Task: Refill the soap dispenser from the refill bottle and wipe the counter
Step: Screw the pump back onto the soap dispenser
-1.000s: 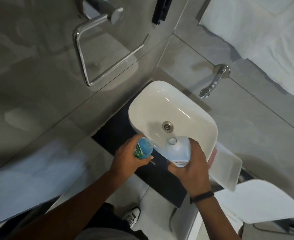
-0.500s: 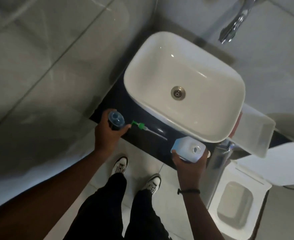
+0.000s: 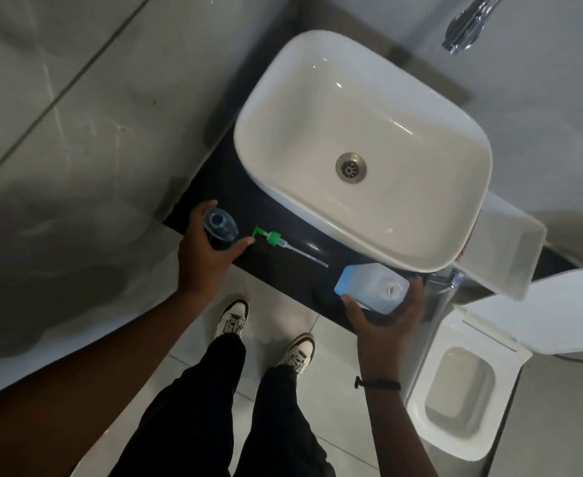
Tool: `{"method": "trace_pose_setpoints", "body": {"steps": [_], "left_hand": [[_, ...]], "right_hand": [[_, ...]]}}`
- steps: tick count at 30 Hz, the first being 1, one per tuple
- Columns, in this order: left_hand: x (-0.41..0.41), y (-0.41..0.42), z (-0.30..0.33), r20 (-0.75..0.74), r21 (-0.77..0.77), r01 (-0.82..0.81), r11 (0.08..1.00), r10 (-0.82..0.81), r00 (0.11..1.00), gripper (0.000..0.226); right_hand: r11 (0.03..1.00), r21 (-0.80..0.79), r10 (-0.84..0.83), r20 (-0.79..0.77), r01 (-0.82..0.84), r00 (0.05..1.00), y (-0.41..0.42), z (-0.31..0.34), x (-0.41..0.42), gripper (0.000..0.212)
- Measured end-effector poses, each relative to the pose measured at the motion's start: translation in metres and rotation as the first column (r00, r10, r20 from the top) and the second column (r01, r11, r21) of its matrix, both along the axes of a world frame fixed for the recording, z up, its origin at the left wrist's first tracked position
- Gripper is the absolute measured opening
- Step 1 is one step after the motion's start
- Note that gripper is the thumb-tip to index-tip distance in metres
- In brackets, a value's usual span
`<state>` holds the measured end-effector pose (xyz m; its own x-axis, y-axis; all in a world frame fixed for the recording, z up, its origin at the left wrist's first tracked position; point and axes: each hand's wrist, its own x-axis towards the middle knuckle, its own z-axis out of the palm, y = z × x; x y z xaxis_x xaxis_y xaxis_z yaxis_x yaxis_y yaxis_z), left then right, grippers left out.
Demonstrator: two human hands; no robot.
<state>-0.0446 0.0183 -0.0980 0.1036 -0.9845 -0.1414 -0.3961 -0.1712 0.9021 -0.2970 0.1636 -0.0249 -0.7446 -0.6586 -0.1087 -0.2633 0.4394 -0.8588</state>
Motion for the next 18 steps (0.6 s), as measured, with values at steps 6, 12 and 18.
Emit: {"method": "trace_pose_setpoints", "body": {"steps": [6,12,18], "left_hand": [[0.003,0.003,0.010,-0.037,-0.014,0.023,1.000,-0.024,0.999,0.112],[0.008,0.009,0.010,0.026,-0.052,0.029,0.998,-0.028,0.999,0.104],[0.008,0.010,0.007,0.005,-0.039,-0.011,0.999,0.011,1.000,0.089]], "right_hand": [[0.903,-0.011,0.341,-0.589,-0.430,0.733,-0.031,0.043,0.033,0.051],[0.650,0.438,0.758,-0.319,-0.621,0.569,-0.117,-0.013,0.086,0.039],[0.571,0.560,0.804,-0.234,-0.601,0.546,-0.143,-0.053,0.084,0.028]]}}
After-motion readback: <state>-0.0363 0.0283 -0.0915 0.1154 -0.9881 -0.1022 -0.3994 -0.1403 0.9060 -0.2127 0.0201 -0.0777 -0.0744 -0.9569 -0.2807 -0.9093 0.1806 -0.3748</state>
